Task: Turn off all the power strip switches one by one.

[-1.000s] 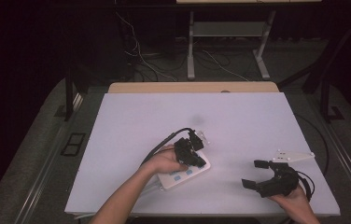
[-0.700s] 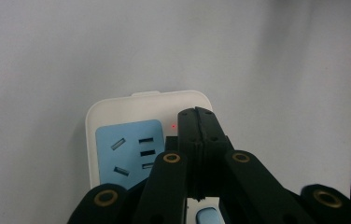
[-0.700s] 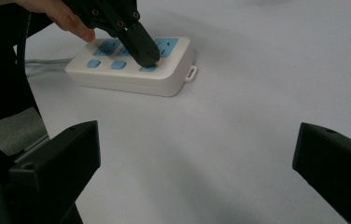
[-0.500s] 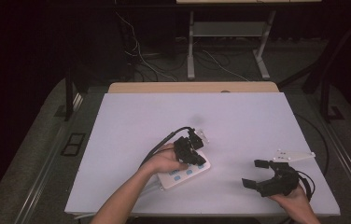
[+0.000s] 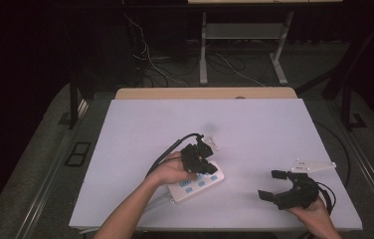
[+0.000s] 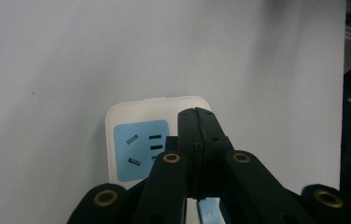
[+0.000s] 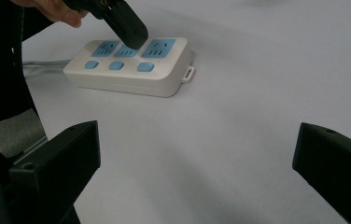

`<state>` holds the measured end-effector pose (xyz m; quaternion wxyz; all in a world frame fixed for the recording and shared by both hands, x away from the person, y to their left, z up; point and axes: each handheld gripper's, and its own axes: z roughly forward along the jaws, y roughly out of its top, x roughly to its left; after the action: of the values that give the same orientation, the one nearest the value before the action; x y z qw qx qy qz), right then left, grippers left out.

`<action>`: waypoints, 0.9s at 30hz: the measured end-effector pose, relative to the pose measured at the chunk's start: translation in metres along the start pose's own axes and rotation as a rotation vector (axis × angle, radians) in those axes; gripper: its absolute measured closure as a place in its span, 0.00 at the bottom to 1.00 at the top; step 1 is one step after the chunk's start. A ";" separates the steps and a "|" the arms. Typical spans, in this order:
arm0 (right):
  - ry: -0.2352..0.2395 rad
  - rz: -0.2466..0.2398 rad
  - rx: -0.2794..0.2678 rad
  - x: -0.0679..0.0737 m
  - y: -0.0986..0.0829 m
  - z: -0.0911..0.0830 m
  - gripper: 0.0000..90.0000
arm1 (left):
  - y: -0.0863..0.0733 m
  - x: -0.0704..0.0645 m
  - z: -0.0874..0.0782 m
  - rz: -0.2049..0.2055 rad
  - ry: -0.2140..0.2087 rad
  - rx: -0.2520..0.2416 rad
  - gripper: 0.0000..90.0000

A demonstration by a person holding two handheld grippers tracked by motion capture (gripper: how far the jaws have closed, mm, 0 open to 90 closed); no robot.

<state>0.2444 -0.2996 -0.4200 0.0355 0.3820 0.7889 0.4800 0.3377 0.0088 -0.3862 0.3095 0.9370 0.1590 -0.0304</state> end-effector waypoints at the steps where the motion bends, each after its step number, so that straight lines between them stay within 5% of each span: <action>1: 0.000 0.000 0.000 0.000 0.000 0.000 0.01 | 0.000 0.000 -0.002 -0.001 0.002 -0.005 0.99; 17: 0.000 -0.001 -0.001 0.001 0.000 0.001 0.01 | -0.014 0.002 -0.036 -0.025 0.028 -0.109 0.90; 22: 0.000 0.000 -0.002 0.001 0.000 0.000 0.01 | -0.022 0.003 -0.052 -0.056 0.040 -0.155 0.72; 27: 0.000 0.000 -0.003 0.001 0.000 0.001 0.01 | -0.033 0.006 -0.064 -0.110 0.062 -0.198 0.45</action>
<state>0.2437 -0.2982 -0.4200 0.0359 0.3819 0.7883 0.4811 0.3306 0.0734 -0.3539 0.3933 0.8923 0.2218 -0.0023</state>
